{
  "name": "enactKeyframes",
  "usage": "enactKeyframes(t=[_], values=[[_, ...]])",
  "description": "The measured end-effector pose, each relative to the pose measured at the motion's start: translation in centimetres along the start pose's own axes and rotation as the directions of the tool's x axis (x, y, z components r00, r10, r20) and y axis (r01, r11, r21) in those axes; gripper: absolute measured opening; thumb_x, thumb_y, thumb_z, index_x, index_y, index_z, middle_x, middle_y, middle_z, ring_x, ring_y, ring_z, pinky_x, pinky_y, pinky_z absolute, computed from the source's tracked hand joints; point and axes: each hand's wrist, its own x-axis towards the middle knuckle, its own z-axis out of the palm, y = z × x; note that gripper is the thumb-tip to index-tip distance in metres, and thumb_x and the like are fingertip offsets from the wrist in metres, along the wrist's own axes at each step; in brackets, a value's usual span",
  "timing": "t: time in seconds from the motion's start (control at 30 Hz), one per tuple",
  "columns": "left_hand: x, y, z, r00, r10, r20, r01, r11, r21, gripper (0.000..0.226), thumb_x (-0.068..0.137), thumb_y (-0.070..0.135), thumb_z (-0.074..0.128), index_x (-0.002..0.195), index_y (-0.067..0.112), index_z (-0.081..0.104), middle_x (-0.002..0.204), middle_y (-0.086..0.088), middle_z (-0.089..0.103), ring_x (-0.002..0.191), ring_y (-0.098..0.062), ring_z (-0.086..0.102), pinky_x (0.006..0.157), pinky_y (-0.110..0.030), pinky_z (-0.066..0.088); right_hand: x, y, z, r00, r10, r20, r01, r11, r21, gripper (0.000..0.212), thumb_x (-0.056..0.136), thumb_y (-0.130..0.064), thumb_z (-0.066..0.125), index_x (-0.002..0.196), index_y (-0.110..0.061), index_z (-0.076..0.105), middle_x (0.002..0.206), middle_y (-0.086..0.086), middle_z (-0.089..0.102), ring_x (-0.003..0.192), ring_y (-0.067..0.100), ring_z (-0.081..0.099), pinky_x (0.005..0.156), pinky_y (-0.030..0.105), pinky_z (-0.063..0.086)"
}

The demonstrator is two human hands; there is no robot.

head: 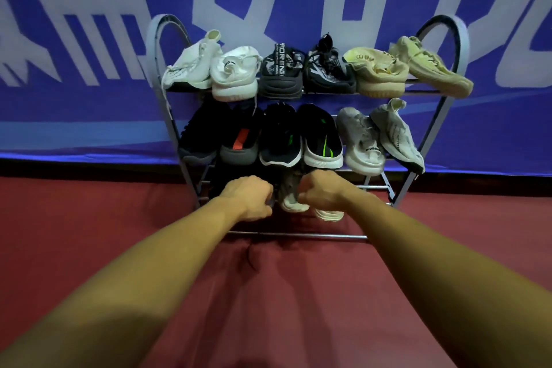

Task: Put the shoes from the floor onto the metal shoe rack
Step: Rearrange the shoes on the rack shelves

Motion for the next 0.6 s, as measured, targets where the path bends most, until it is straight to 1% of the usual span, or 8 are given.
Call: enactKeyframes(t=[0.1, 0.2, 0.23, 0.3, 0.37, 0.47, 0.57, 0.6], values=[[-1.6, -2.0, -0.5, 0.999, -0.039, -0.026, 0.040, 0.999, 0.029, 0.033, 0.085, 0.040, 0.061, 0.114, 0.023, 0.065, 0.116, -0.005, 0.066, 0.107, -0.030, 0.062, 0.083, -0.037, 0.051, -0.4, -1.4, 0.1, 1.000, -0.005, -0.014, 0.004, 0.999, -0.053, 0.021, 0.081, -0.031, 0.063, 0.091, -0.015, 0.071, 0.095, 0.010, 0.070, 0.087, 0.029, 0.061, 0.073, 0.034, 0.049], [-2.9, -2.9, -1.4, 0.996, -0.057, -0.073, 0.060, 0.998, 0.036, 0.035, 0.086, 0.040, 0.061, 0.115, 0.022, 0.064, 0.115, -0.005, 0.067, 0.107, -0.029, 0.062, 0.086, -0.038, 0.049, -0.9, -2.7, 0.1, 1.000, 0.006, -0.025, -0.009, 0.994, -0.113, 0.018, 0.078, -0.033, 0.063, 0.084, -0.016, 0.063, 0.090, 0.009, 0.066, 0.082, 0.029, 0.059, 0.068, 0.032, 0.043], [-3.3, -3.0, -1.9, 0.995, -0.061, -0.080, 0.064, 0.998, 0.027, 0.034, 0.086, 0.040, 0.061, 0.115, 0.022, 0.065, 0.113, -0.005, 0.067, 0.106, -0.029, 0.062, 0.086, -0.038, 0.048, -1.1, -3.2, -0.2, 1.000, 0.002, -0.031, -0.006, 0.993, -0.122, 0.016, 0.079, -0.033, 0.063, 0.082, -0.018, 0.061, 0.091, 0.010, 0.066, 0.085, 0.030, 0.060, 0.068, 0.032, 0.042], [-4.1, -3.4, -3.0, 0.993, -0.076, -0.090, 0.073, 0.997, -0.033, 0.030, 0.085, 0.040, 0.061, 0.110, 0.023, 0.066, 0.109, -0.003, 0.068, 0.104, -0.028, 0.063, 0.085, -0.037, 0.049, -1.3, -4.5, -1.4, 0.998, -0.008, -0.066, 0.000, 0.993, -0.121, 0.019, 0.080, -0.033, 0.062, 0.087, -0.016, 0.068, 0.098, 0.011, 0.070, 0.095, 0.032, 0.065, 0.071, 0.033, 0.047], [-4.6, -3.9, -4.6, 0.985, -0.124, -0.117, 0.097, 0.973, -0.211, 0.024, 0.084, 0.042, 0.064, 0.101, 0.025, 0.068, 0.103, 0.001, 0.070, 0.099, -0.024, 0.065, 0.080, -0.033, 0.052, -1.6, -6.1, -3.2, 0.989, -0.017, -0.144, 0.004, 0.996, -0.087, 0.028, 0.080, -0.034, 0.062, 0.101, -0.020, 0.073, 0.105, 0.010, 0.072, 0.102, 0.032, 0.065, 0.079, 0.035, 0.053], [-4.6, -4.7, -8.1, 0.941, -0.242, -0.236, 0.077, 0.833, -0.547, 0.017, 0.082, 0.042, 0.071, 0.091, 0.027, 0.071, 0.095, 0.005, 0.073, 0.093, -0.016, 0.067, 0.080, -0.027, 0.052, -2.0, -8.5, -5.8, 0.964, -0.045, -0.264, 0.041, 0.999, -0.021, 0.034, 0.080, -0.038, 0.065, 0.110, -0.023, 0.071, 0.109, 0.008, 0.071, 0.105, 0.032, 0.065, 0.085, 0.037, 0.055], [-4.5, -5.1, -11.7, 0.902, -0.303, -0.309, 0.008, 0.725, -0.689, 0.021, 0.084, 0.041, 0.073, 0.092, 0.022, 0.073, 0.090, 0.005, 0.073, 0.087, -0.013, 0.068, 0.074, -0.022, 0.049, -2.4, -10.1, -7.3, 0.949, -0.095, -0.300, 0.091, 0.995, -0.028, 0.034, 0.078, -0.037, 0.067, 0.111, -0.027, 0.068, 0.107, 0.005, 0.071, 0.101, 0.030, 0.066, 0.079, 0.034, 0.053], [-4.2, -5.2, -12.5, 0.889, -0.336, -0.310, 0.018, 0.703, -0.711, 0.027, 0.084, 0.043, 0.072, 0.094, 0.018, 0.074, 0.091, 0.003, 0.072, 0.088, -0.015, 0.066, 0.077, -0.026, 0.049, -2.4, -10.3, -7.7, 0.946, -0.116, -0.304, 0.103, 0.993, -0.059, 0.034, 0.078, -0.037, 0.067, 0.111, -0.028, 0.067, 0.108, 0.004, 0.070, 0.101, 0.030, 0.065, 0.076, 0.034, 0.051]])
